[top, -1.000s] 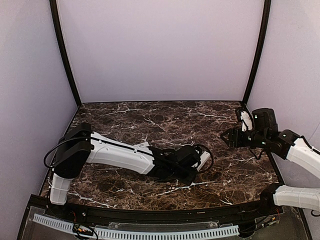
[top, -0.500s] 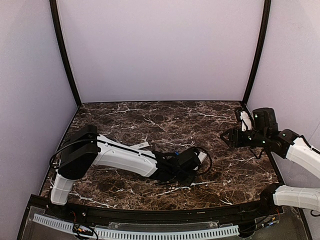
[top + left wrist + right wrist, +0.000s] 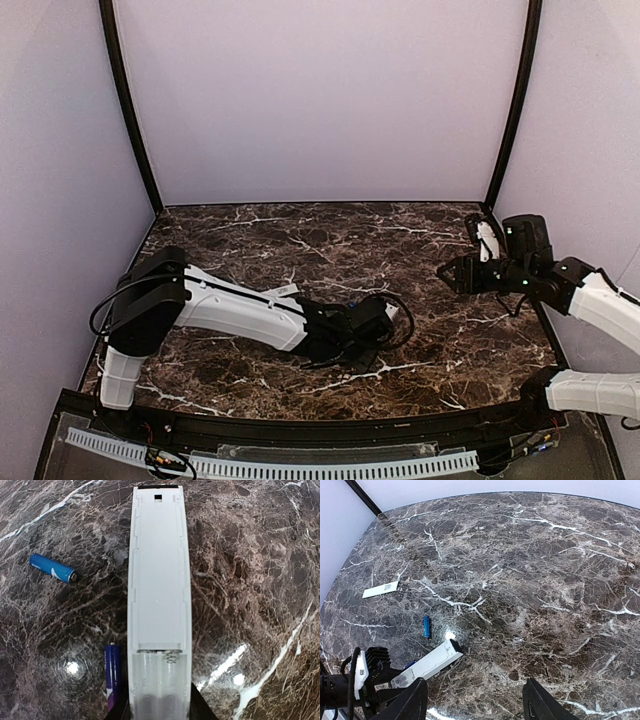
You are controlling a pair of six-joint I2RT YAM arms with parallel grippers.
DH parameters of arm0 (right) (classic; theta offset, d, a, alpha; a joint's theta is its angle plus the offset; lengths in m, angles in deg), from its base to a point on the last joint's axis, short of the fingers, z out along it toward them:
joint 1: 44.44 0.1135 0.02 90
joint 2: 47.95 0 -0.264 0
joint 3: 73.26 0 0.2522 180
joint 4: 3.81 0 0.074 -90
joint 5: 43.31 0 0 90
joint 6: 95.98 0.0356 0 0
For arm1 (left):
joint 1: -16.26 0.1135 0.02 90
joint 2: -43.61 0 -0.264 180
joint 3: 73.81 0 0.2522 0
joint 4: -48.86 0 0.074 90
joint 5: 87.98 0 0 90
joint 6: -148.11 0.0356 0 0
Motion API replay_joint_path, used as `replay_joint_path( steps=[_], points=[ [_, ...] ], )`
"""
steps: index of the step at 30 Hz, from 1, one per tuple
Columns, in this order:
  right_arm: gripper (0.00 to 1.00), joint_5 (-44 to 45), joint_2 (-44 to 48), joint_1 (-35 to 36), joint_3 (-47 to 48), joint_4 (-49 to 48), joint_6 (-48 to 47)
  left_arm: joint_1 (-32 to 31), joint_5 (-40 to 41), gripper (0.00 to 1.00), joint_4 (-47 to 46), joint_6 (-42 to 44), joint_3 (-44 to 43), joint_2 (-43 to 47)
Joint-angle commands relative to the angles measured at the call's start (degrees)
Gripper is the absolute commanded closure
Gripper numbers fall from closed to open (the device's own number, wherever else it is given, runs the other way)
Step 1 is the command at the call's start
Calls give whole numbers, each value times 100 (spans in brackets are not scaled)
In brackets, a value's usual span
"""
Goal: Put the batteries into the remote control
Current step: Place the remote control without batteries at the center of the board, then pick up the battery from the center of the board.
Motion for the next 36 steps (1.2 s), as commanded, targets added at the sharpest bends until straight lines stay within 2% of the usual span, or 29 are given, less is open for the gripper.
replay_joint_path(
  steps=[1,4,9,15,18,21,24,28,36],
  points=[
    [36,-175,-51,-52,-48,-257,-90,41,-113,90,589,197,210,201],
    [35,-249,-71,-50,-66,-300,-116,42,-287,83,567,404,207,204],
    [33,-374,-112,-55,-94,-369,-159,51,-395,62,672,635,220,337],
    [29,-532,-137,-66,-128,-539,-172,70,-753,49,848,1122,11,810],
    [22,-554,-168,-67,-118,-628,-87,143,-893,43,1073,1250,-129,1111],
    [13,-591,-250,-88,-81,-632,-101,447,-1200,42,1168,1167,-42,1483],
    [11,-968,-278,-119,-92,-713,-236,807,-1245,46,1129,1103,287,1745],
    [12,-1224,-330,-186,-111,-827,-319,1003,-1126,52,1289,1292,368,1695],
    [20,-1730,-796,-547,-160,-938,-324,1092,-1575,63,1303,1541,190,1173]
  ],
)
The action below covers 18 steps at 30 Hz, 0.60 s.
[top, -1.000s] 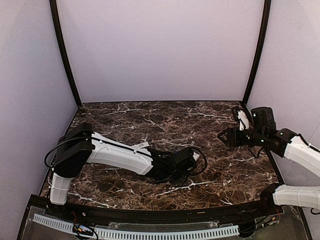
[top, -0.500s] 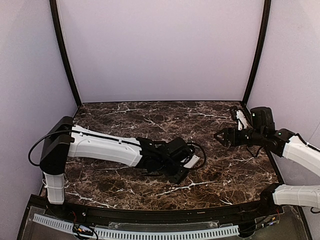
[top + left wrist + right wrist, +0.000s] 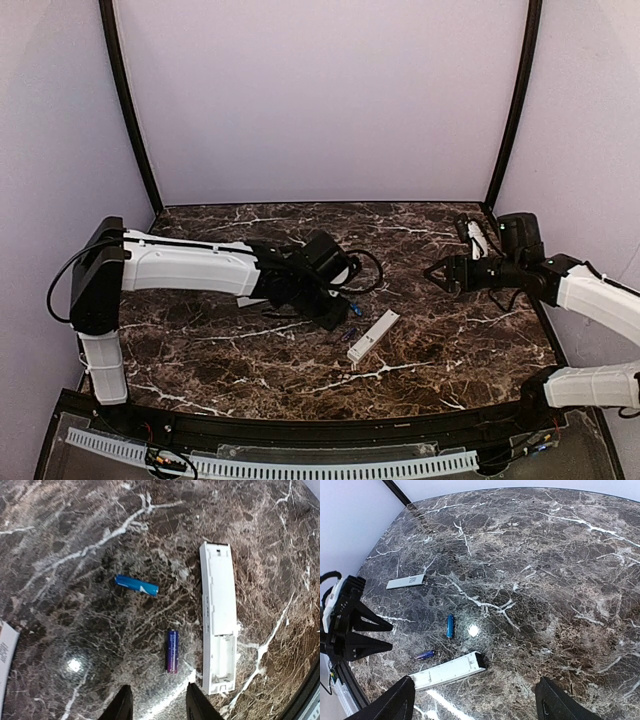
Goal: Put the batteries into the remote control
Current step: Pick up the battery from the center of the board.
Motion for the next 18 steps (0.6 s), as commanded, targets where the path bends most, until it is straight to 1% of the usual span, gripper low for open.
replay_joint_path(
  steps=[1,3,10,18],
  points=[
    [20,-460,-215,-228,-135,-276,-30,-32,-334,65,264,223,-63,-289],
    [22,-583,-330,-319,-195,-351,-1,-18,-393,68,300,276,-180,-426],
    [29,-974,-851,-420,-352,-804,22,68,-509,72,353,360,-455,-768],
    [34,-1315,-1402,-428,-325,-1245,83,129,-570,73,343,397,-607,-941]
  ],
)
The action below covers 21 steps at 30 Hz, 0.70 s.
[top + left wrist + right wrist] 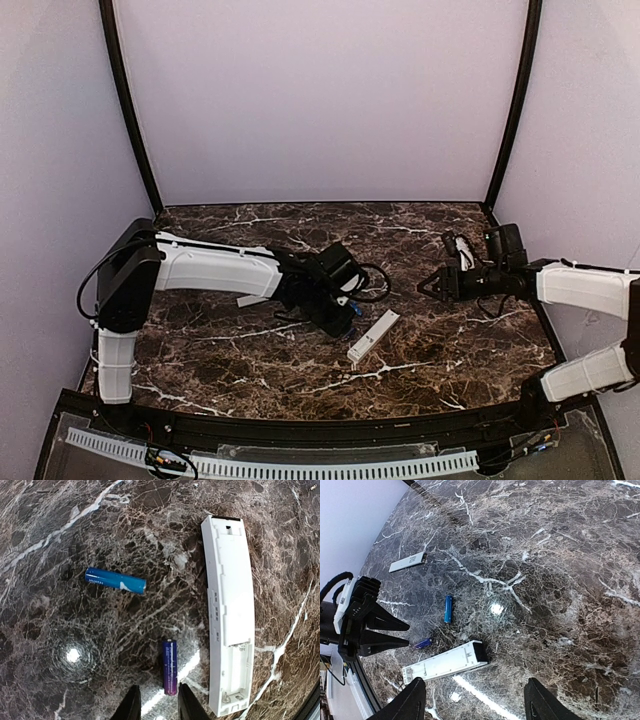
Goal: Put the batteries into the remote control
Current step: Pick up the battery from the center of the board.
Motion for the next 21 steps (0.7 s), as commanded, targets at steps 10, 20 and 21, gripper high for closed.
replay_joint_path(
  steps=[10,20,21],
  points=[
    [37,-565,-762,-36,173,-727,-28,48,-314,73,170,148,-234,-251],
    [41,-842,-1209,-23,260,-871,-90,48,-371,75,226,236,-487,-499],
    [41,-867,-1244,-30,261,-885,-92,44,-384,76,243,238,-527,-538]
  ],
)
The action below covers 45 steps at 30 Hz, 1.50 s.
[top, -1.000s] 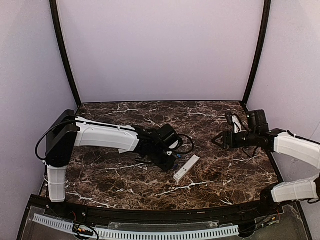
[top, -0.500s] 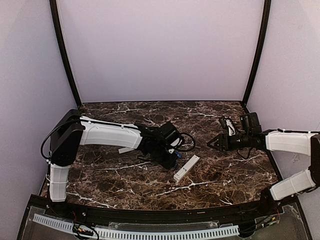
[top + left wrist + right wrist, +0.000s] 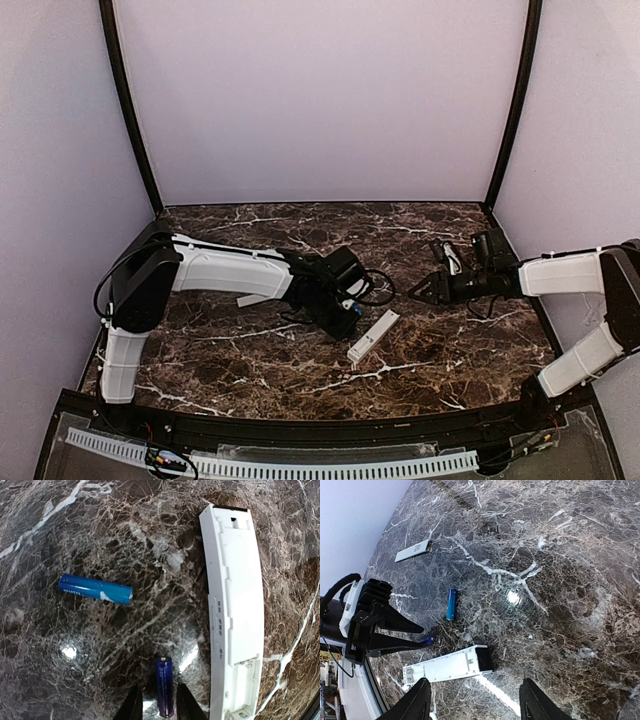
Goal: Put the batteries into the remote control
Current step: Pick up the battery from the center of the board, then hold the remote control without the batteries at the center of the board.
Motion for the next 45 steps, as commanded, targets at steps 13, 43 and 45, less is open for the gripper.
replay_joint_path(
  steps=[13,43,45],
  points=[
    [43,-277,128,-22,207,-127,-35,94,115,89,602,136,-273,-177],
    [45,-1110,1749,15,-15,-20,-35,-470,-1113,100,-5094,4141,4895,4869],
    [45,-964,1671,33,-24,10,-22,-512,-874,100,-5037,4083,4819,4752]
  ],
)
